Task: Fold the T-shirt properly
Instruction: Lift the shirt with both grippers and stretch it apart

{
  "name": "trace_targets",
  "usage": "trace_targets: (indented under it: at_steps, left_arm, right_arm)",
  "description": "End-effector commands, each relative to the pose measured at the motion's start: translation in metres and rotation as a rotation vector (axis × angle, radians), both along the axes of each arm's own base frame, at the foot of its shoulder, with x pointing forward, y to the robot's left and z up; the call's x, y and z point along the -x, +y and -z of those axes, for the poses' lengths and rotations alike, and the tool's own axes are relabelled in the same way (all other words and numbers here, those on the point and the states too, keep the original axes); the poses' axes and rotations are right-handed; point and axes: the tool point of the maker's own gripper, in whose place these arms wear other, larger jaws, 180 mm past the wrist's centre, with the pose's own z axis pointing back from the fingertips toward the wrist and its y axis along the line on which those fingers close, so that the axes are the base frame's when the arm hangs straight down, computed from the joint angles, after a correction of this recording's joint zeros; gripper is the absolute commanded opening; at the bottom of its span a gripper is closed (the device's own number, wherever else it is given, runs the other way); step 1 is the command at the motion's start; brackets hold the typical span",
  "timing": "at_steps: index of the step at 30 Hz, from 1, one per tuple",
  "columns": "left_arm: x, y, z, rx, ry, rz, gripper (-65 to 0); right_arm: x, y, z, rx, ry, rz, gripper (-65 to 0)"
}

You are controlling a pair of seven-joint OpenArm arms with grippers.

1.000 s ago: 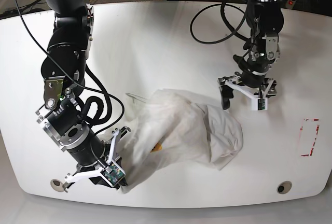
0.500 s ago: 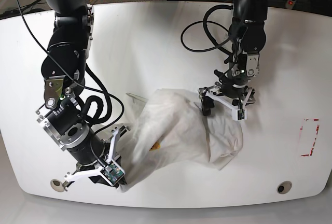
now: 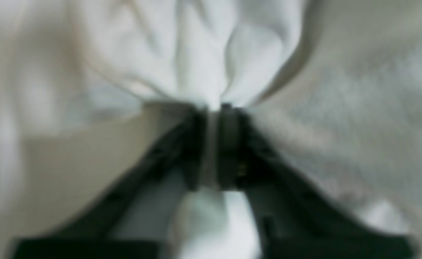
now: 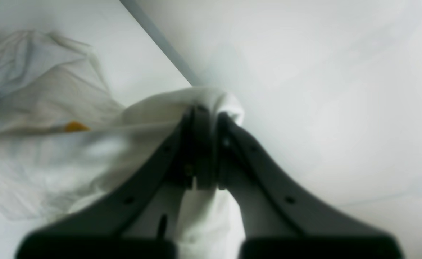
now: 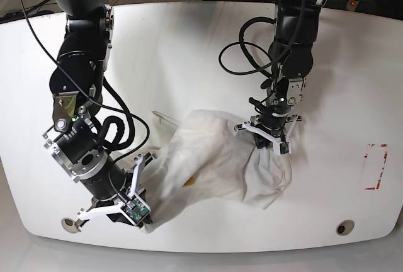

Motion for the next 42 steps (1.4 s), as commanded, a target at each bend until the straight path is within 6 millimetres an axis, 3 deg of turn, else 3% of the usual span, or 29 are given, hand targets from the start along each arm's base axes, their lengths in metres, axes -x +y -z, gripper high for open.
trace_targets:
  at_steps: [1, 3, 7, 16, 20, 28, 31, 33, 37, 42]
  left_arm:
    - [0.002, 0.001, -0.002, -0.007, 0.029, 0.001, -64.6]
    - [-0.003, 0.015, -0.02, -0.034, -0.018, -0.002, -63.5]
    - [0.009, 0.036, -0.044, -0.076, -0.041, 0.012, -63.3]
    - [0.022, 0.083, -0.14, -0.169, -0.199, -0.012, -63.1]
    - [0.029, 0.107, -0.193, -0.217, -0.286, -0.05, -62.9]
    - [0.027, 0.15, -0.296, -0.335, -0.447, -0.116, -62.8]
    - [0.021, 0.157, -0.321, -0.398, -0.469, -0.09, -62.8]
    - [0.018, 0.16, -0.329, -0.434, -0.442, -0.065, -62.8]
    - [0.018, 0.153, -0.32, -0.494, -0.38, 0.011, -62.8]
    - [0.028, 0.139, -0.275, -0.532, -0.244, 0.115, -62.8]
  right_arm:
    - [-0.002, 0.0, -0.02, -0.015, -0.056, -0.004, -65.0]
    - [-0.002, -0.005, -0.019, -0.003, -0.056, 0.002, -65.0]
    - [-0.003, -0.01, -0.024, 0.003, -0.068, 0.013, -65.0]
    - [-0.008, -0.016, -0.05, -0.011, -0.126, 0.028, -65.0]
    - [-0.01, -0.014, -0.062, -0.015, -0.153, 0.025, -65.0]
    - [-0.017, -0.007, -0.115, -0.037, -0.253, 0.025, -65.0]
    - [-0.017, -0.005, -0.126, -0.041, -0.277, 0.022, -65.0]
    - [-0.018, -0.007, -0.127, -0.035, -0.271, 0.033, -65.0]
    - [-0.017, -0.008, -0.112, -0.035, -0.237, 0.035, -65.0]
    - [-0.011, -0.011, -0.064, -0.029, -0.135, 0.044, -65.0]
